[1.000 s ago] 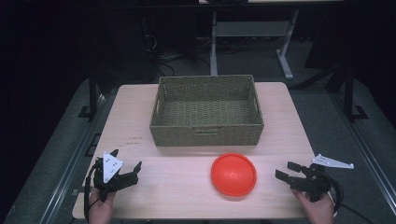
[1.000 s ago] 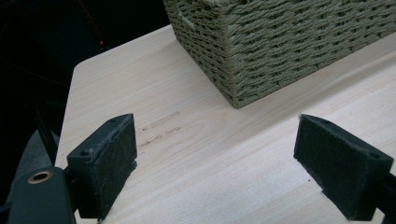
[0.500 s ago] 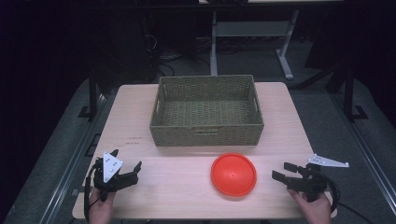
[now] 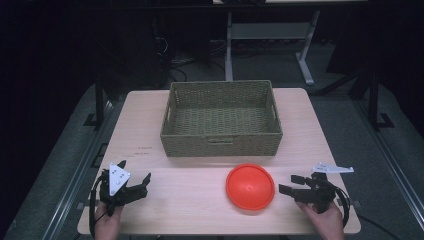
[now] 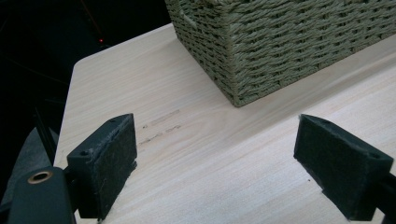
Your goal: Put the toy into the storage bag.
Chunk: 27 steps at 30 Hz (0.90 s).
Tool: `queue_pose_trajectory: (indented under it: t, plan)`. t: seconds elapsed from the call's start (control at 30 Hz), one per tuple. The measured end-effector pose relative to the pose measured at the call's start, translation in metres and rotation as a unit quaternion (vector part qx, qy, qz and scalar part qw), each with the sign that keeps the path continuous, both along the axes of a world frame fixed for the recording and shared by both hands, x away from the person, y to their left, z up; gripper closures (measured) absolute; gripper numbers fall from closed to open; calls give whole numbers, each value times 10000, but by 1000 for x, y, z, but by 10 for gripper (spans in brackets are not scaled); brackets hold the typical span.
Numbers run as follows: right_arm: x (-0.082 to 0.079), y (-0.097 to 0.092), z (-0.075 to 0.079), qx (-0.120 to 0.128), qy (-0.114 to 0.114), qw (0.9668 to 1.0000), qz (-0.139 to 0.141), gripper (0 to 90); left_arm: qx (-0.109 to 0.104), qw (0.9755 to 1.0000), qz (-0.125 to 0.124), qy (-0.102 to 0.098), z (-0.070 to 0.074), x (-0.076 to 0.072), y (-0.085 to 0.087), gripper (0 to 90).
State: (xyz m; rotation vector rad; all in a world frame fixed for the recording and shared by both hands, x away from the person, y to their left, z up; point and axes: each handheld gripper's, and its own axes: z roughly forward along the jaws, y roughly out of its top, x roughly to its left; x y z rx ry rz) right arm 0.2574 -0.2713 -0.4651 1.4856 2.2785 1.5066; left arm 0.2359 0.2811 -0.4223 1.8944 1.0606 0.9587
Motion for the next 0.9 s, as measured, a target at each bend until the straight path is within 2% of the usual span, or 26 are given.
queue_pose_trajectory:
  t: [0.23,0.33,0.5,0.63,0.67,0.9]
  plan:
    - [3,14,1,-197,10,9998,99,218,22,10000,-28,16,0,0,-1,127]
    - [4,16,0,-190,33,9998,111,229,-6,10000,-33,11,-1,0,-2,127]
    - [13,22,2,-402,122,9988,238,259,4,10000,-26,7,0,0,-2,127]
    - [19,27,4,-510,133,9979,374,299,-5,10000,-7,22,0,0,-1,127]
    - [22,29,5,-604,160,9971,435,320,-25,10000,-4,18,0,1,-2,127]
    - [30,36,5,-686,276,9961,475,398,8,10000,-26,14,-1,1,-2,127]
